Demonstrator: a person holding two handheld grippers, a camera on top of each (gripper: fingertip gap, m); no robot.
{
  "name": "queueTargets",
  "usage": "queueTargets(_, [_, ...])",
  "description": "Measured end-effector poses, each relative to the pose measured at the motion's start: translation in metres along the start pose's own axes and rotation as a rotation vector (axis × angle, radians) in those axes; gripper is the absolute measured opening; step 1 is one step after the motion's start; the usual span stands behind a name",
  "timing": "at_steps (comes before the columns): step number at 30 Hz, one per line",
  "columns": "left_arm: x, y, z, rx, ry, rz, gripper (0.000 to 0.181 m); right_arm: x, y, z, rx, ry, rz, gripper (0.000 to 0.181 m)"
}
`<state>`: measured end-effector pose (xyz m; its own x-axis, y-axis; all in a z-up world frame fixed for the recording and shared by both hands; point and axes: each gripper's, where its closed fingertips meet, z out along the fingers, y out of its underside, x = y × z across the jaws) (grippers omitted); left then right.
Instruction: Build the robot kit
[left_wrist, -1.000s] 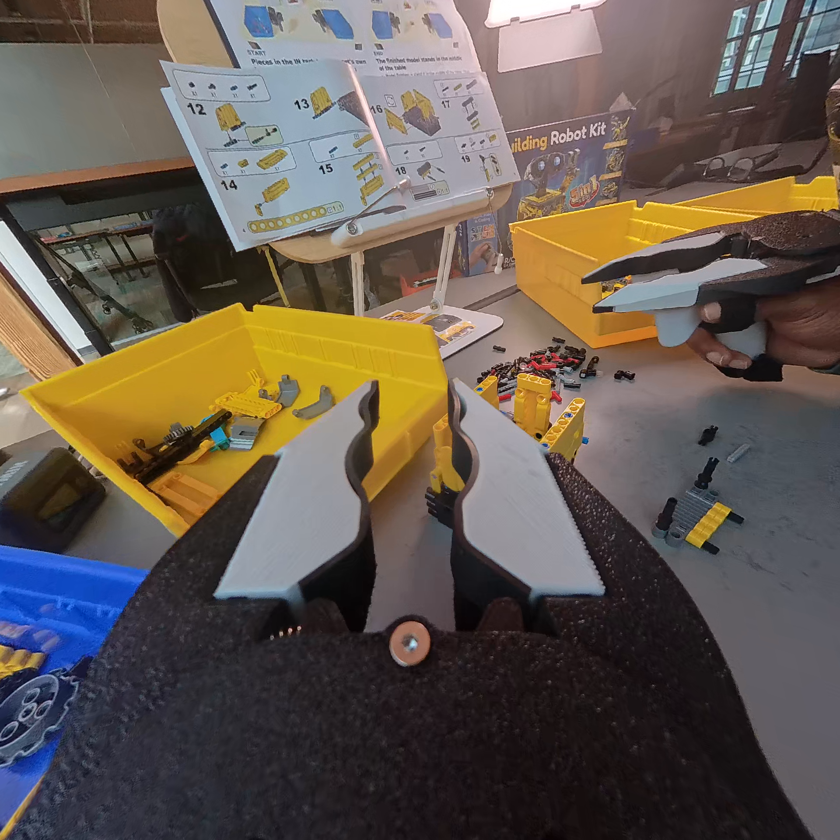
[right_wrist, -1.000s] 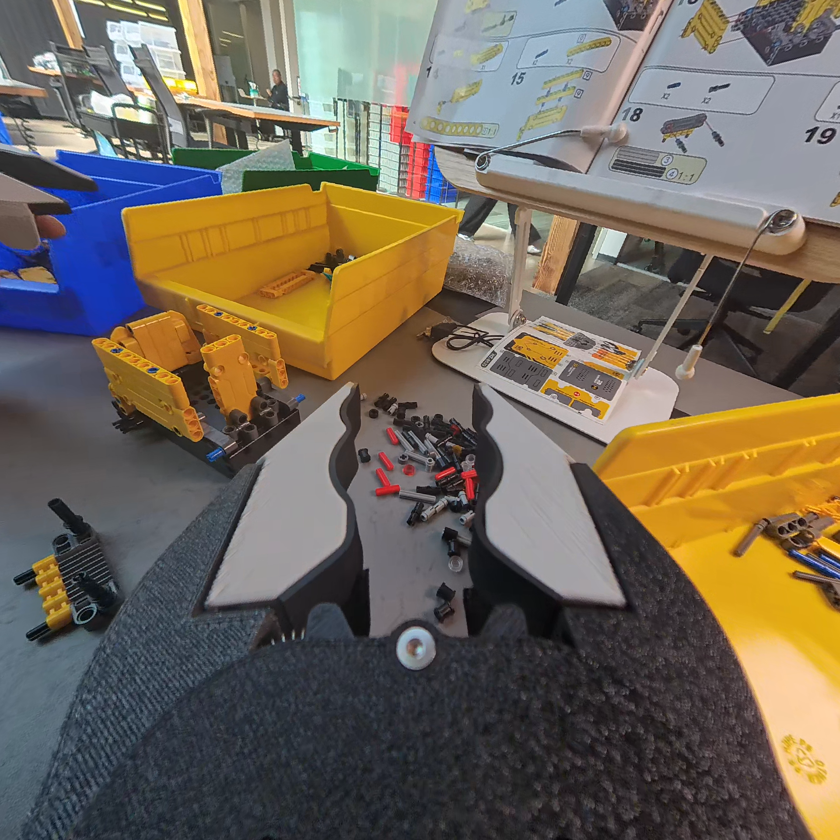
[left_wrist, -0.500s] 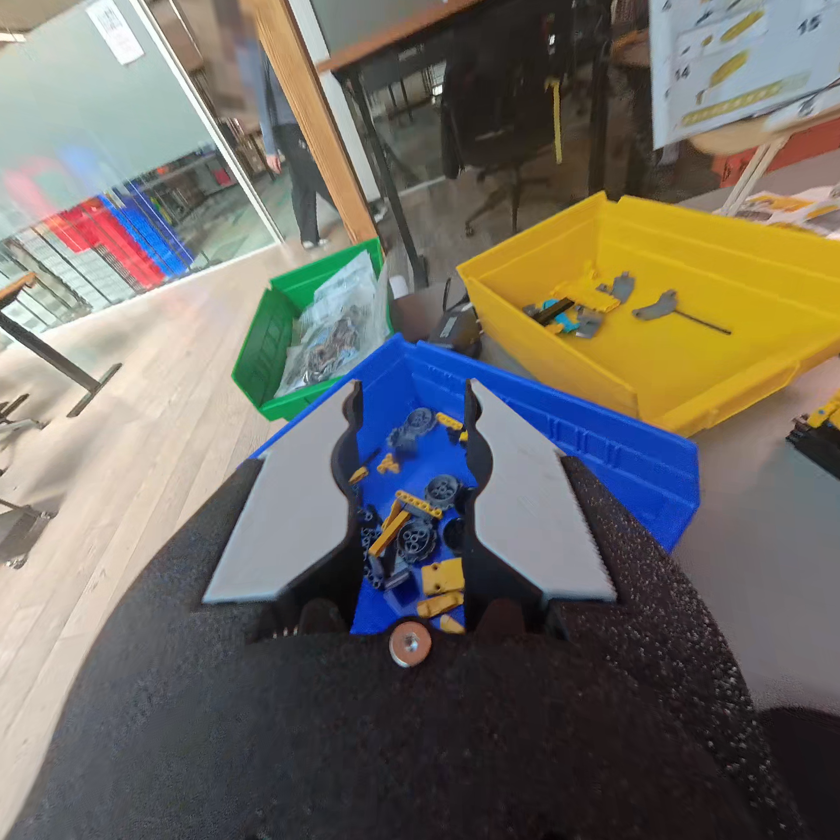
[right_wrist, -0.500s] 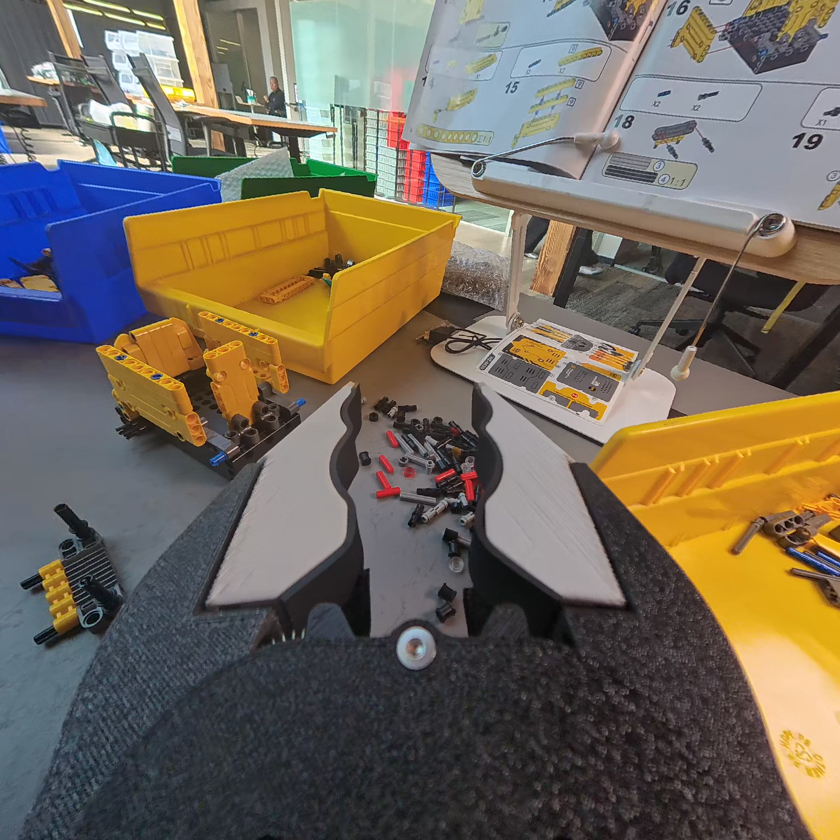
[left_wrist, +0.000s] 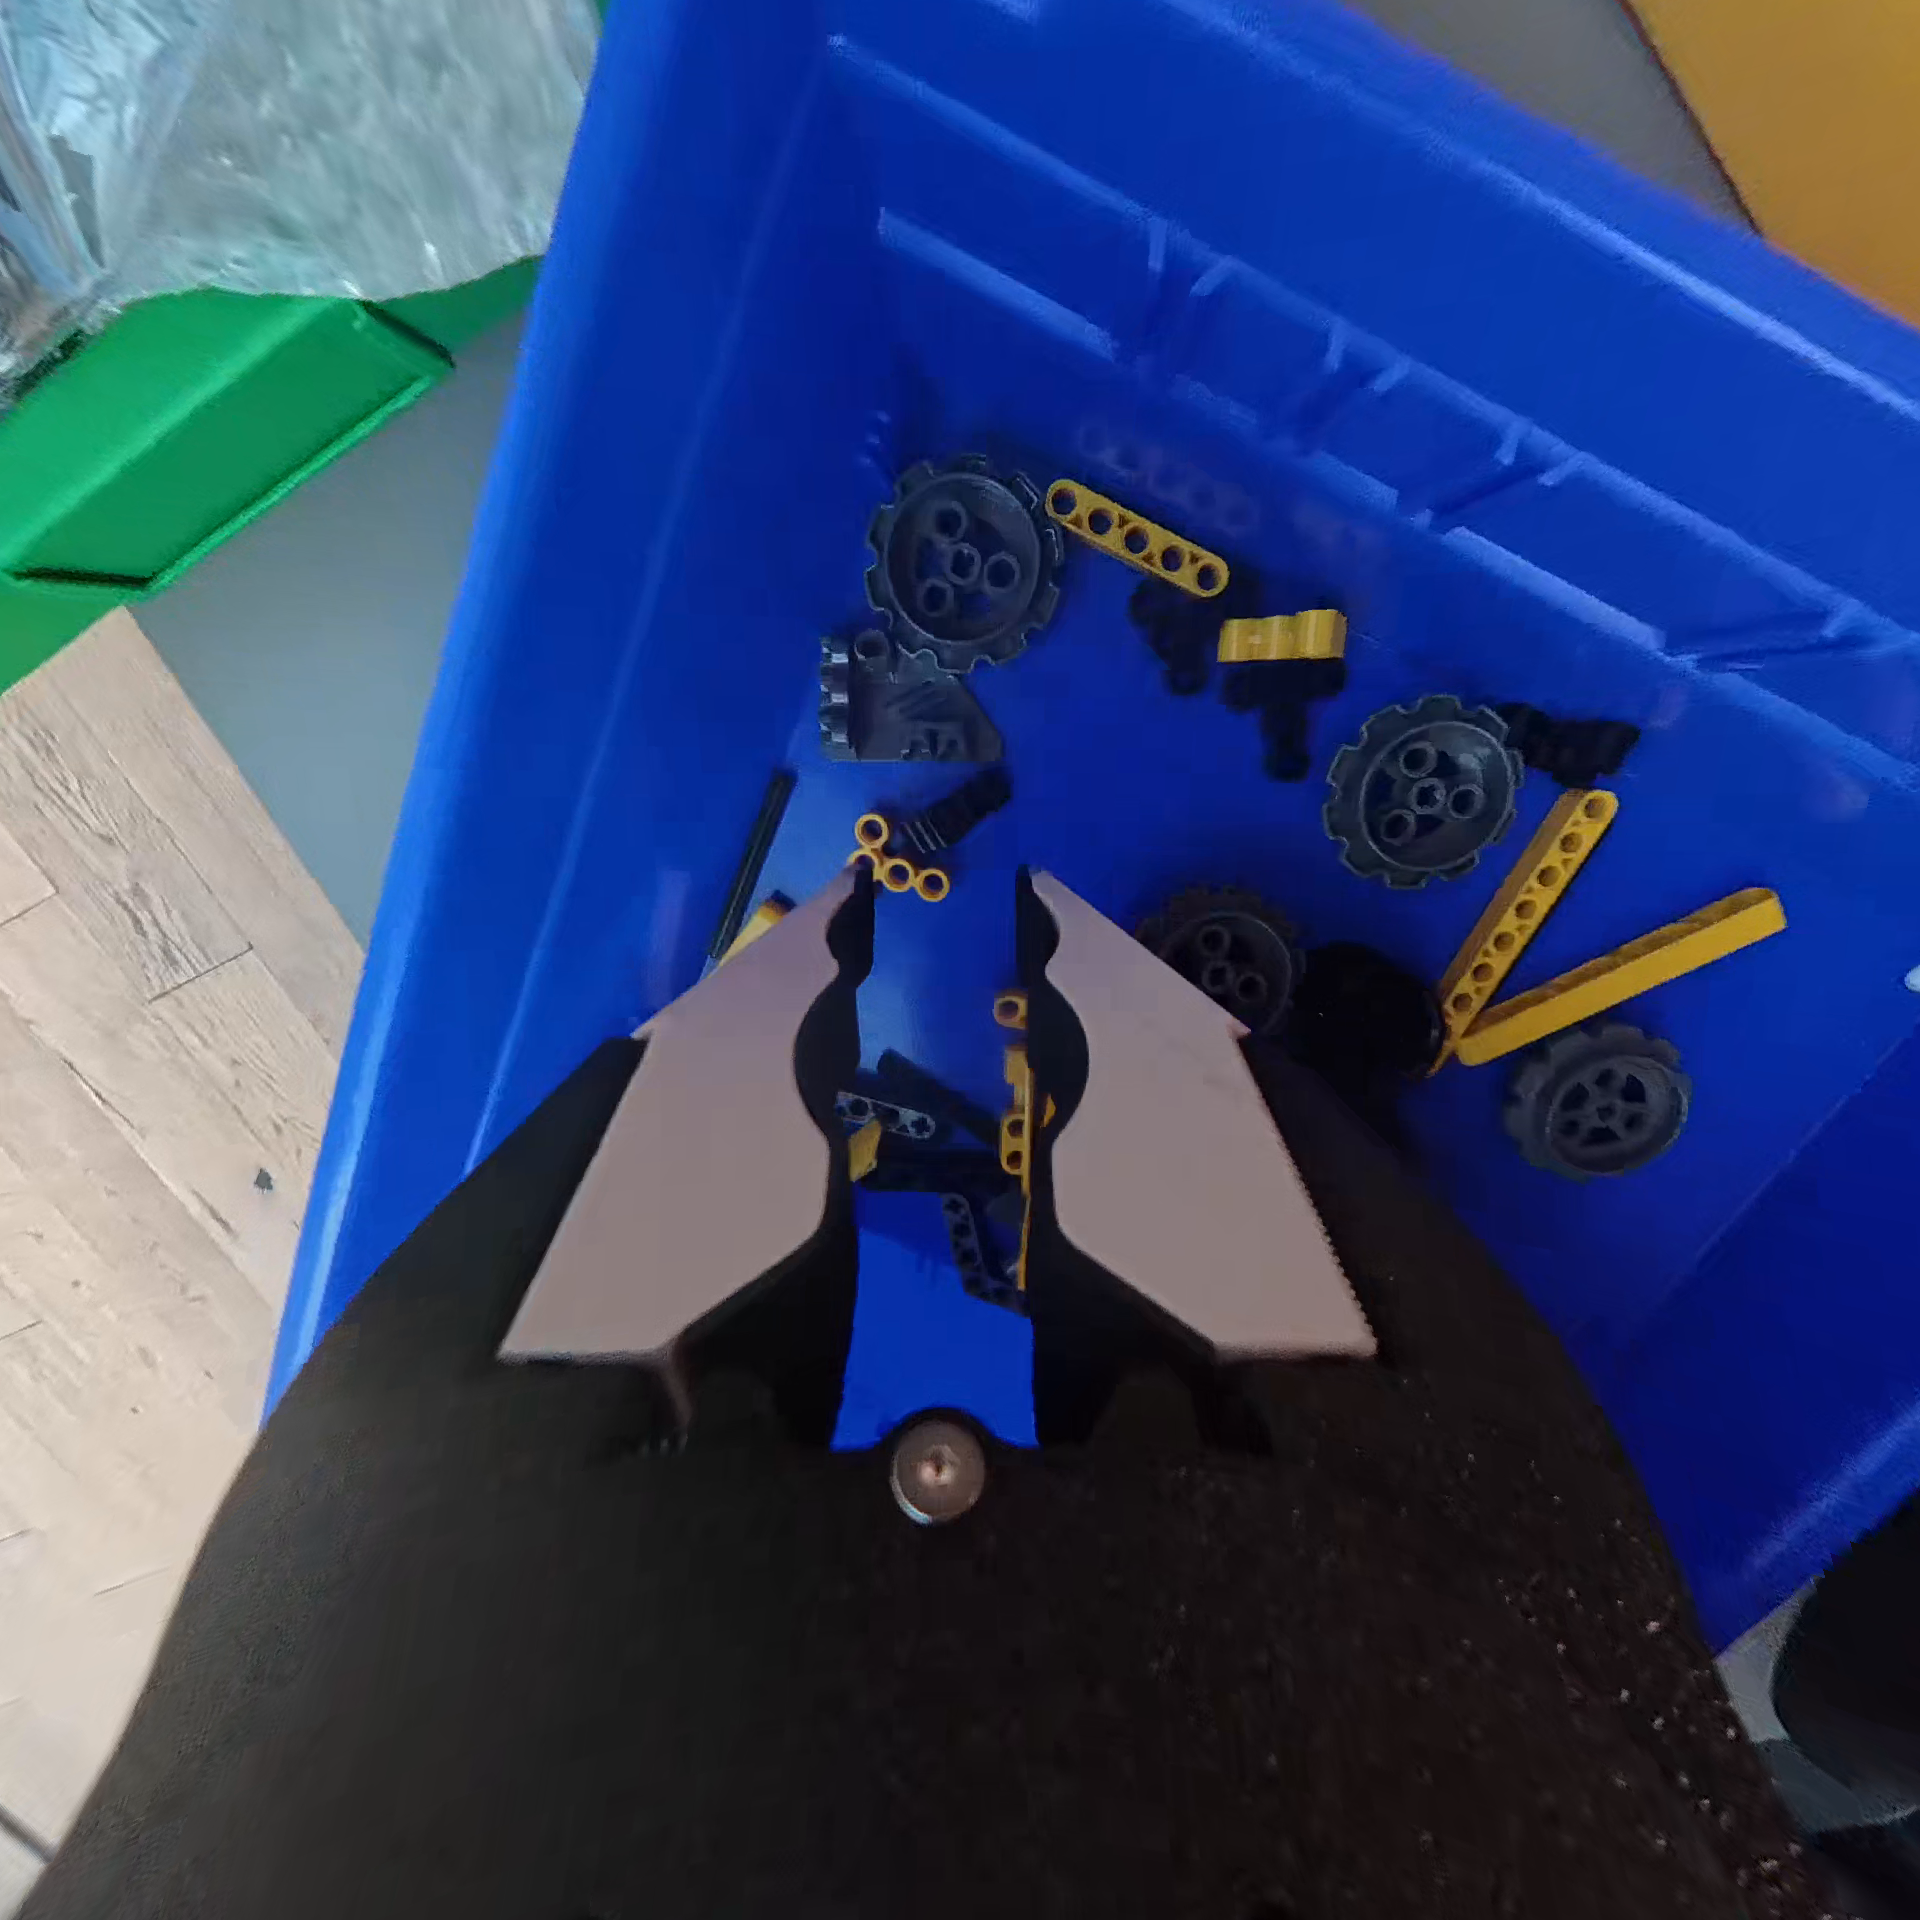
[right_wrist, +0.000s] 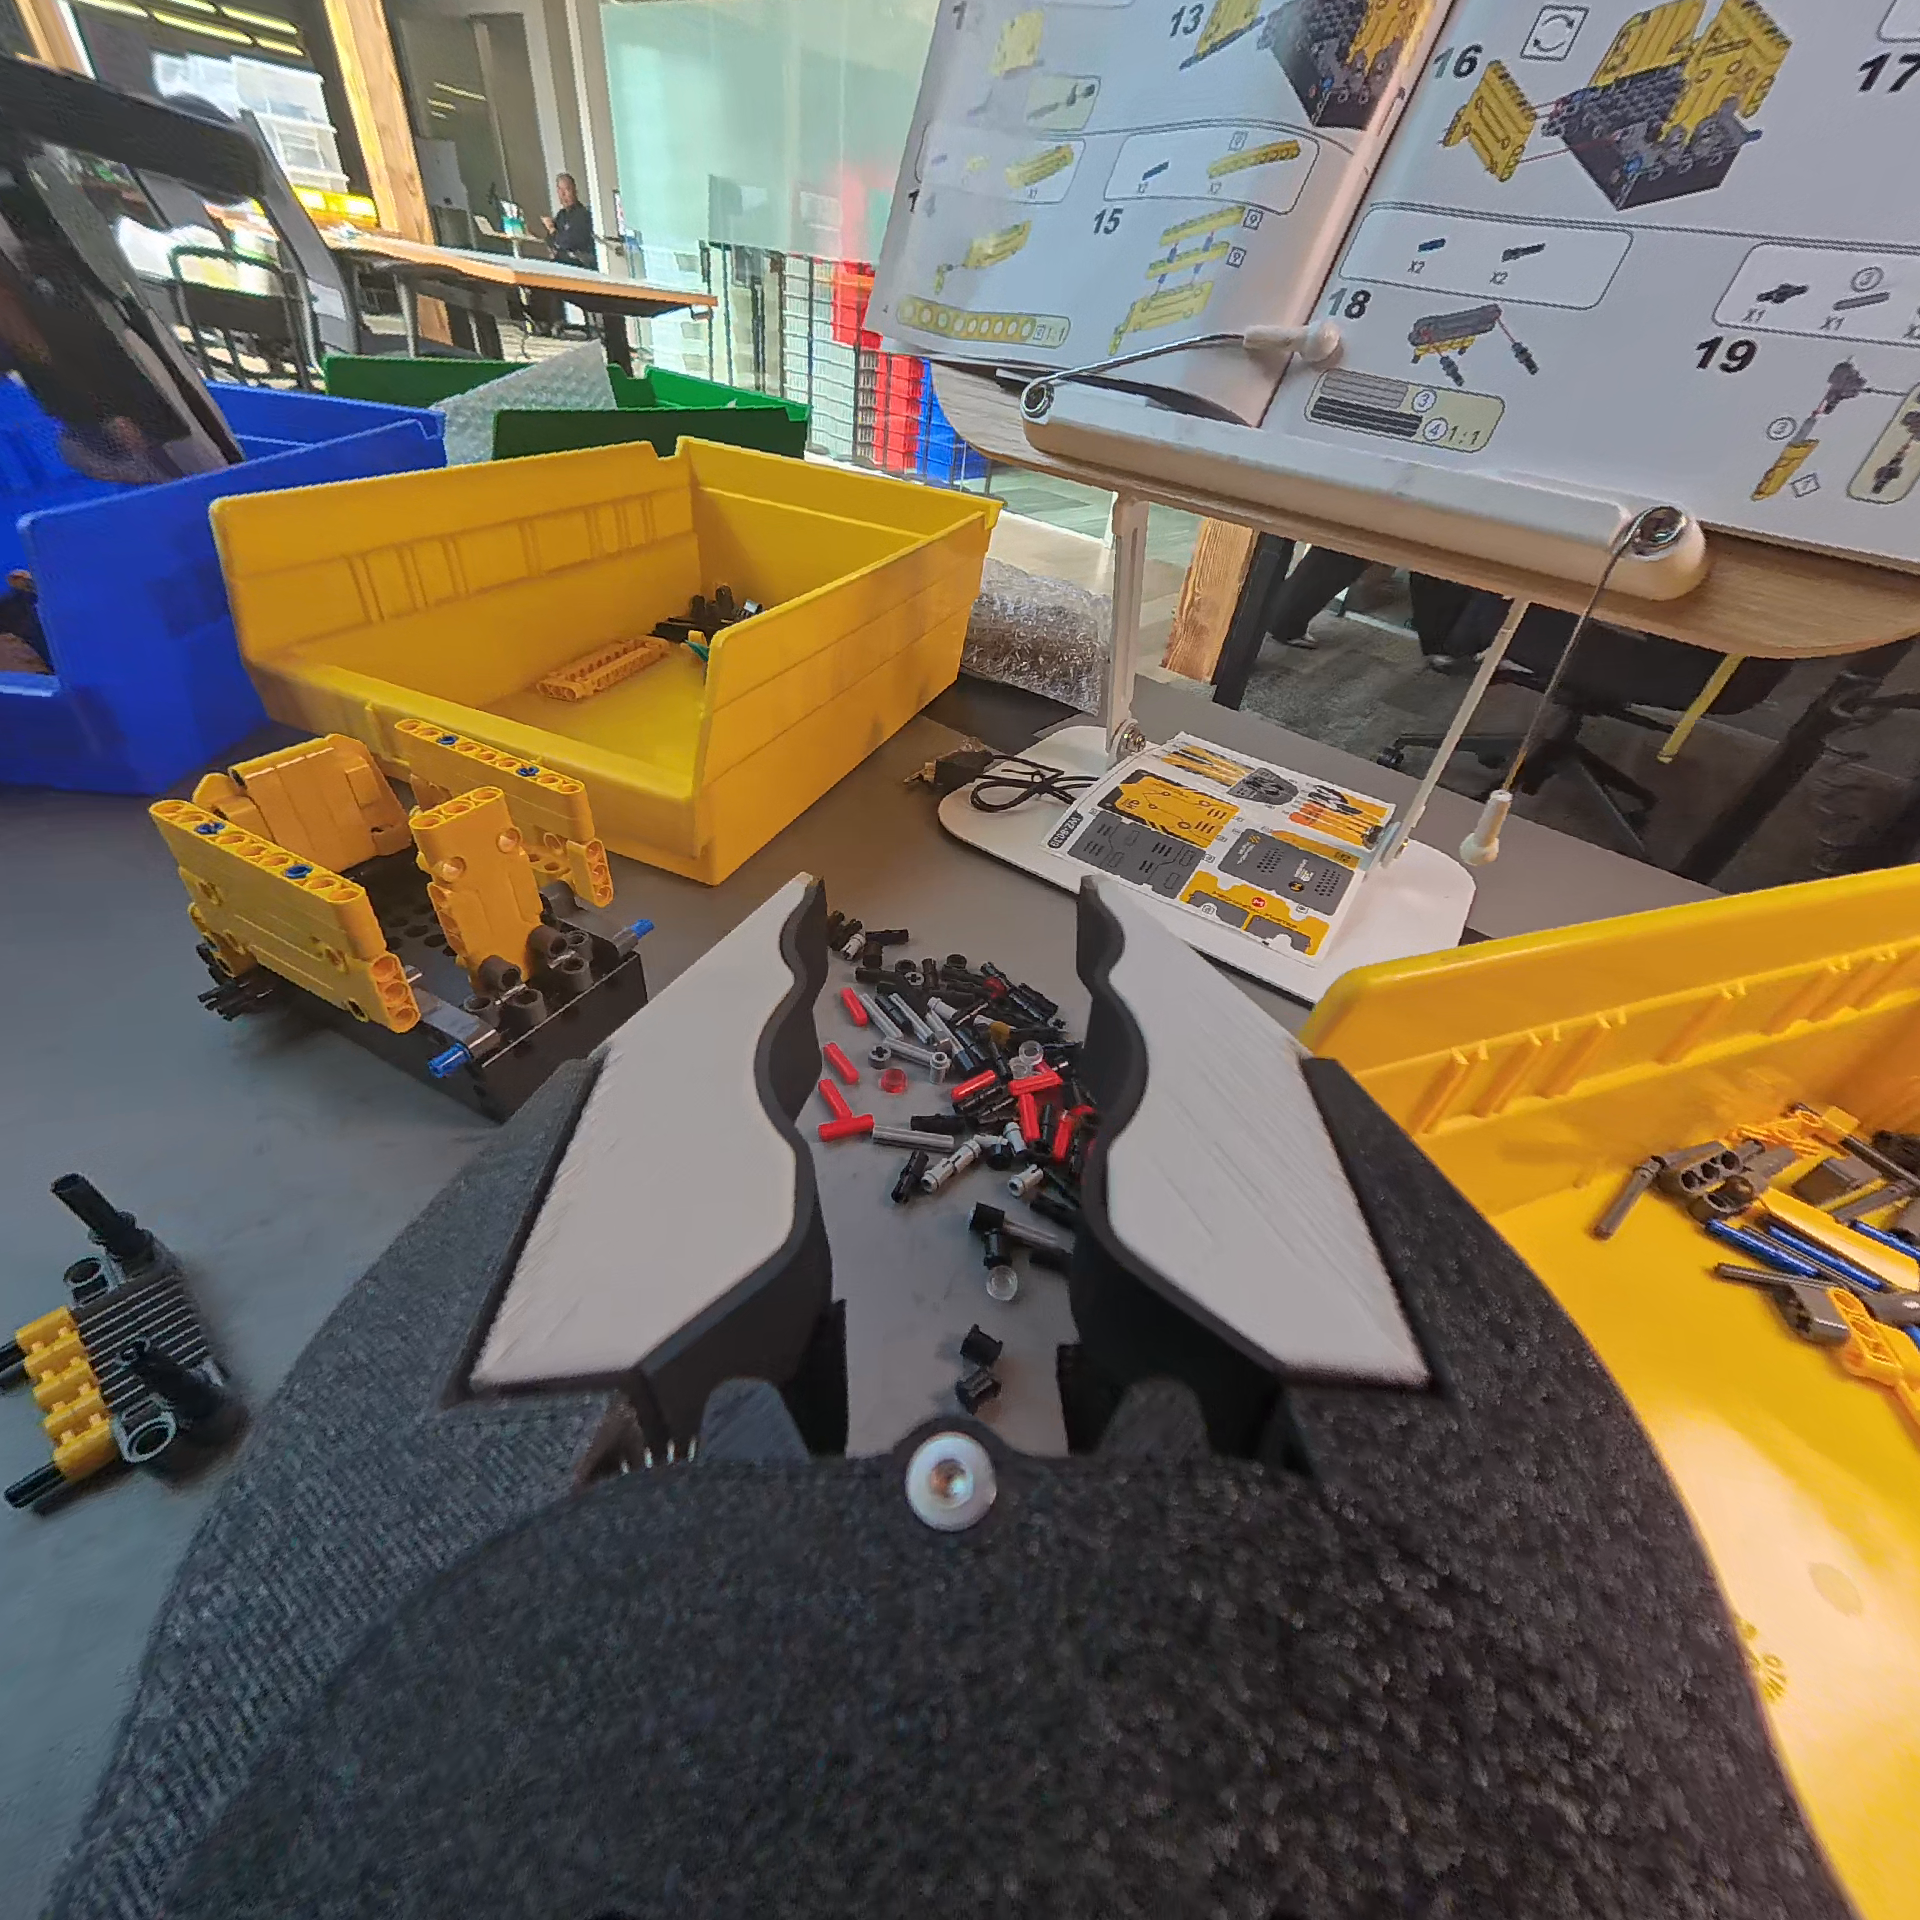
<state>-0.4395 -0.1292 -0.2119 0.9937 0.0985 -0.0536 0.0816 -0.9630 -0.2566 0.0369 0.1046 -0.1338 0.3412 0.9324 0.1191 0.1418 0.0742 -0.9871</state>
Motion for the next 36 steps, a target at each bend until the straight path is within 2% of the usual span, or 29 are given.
queueTargets(4, [-0.002, 0.006, 0.022, -0.077, -0.006, 0.006, 0.026, 0.003, 0.0, -0.001, 0.0, 0.004, 0.007, 0.047])
queueTargets(8, [0.0, 0.009, 0.023, -0.104, -0.033, 0.056, 0.024, 0.003, 0.004, 0.001, -0.009, -0.003, 0.012, 0.047])
queueTargets(14, [0.006, 0.024, 0.018, -0.18, -0.026, 0.129, 0.0, 0.002, 0.003, 0.001, -0.007, -0.007, 0.011, 0.047])
queueTargets(18, [0.02, 0.034, 0.01, -0.197, 0.048, 0.153, 0.0, 0.002, 0.003, 0.0, -0.007, -0.009, 0.012, 0.047])
queueTargets(21, [0.019, 0.026, -0.008, -0.12, 0.047, 0.138, 0.0, 0.001, 0.002, 0.0, -0.005, -0.011, 0.011, 0.047])
queueTargets(24, [0.005, 0.015, -0.028, -0.025, 0.005, 0.089, 0.005, 0.001, 0.003, 0.0, -0.006, -0.015, 0.013, 0.047])
queueTargets(27, [-0.01, 0.011, -0.036, 0.009, -0.026, 0.038, 0.016, -0.001, 0.004, 0.001, -0.011, -0.018, 0.01, 0.047])
queueTargets(32, [-0.019, 0.026, -0.012, -0.106, -0.04, 0.032, 0.025, 0.0, 0.005, 0.002, -0.017, -0.011, 0.006, 0.047])
queueTargets(36, [-0.043, 0.042, 0.004, -0.237, -0.147, 0.074, 0.025, 0.001, 0.008, 0.003, -0.025, -0.006, 0.007, 0.047])
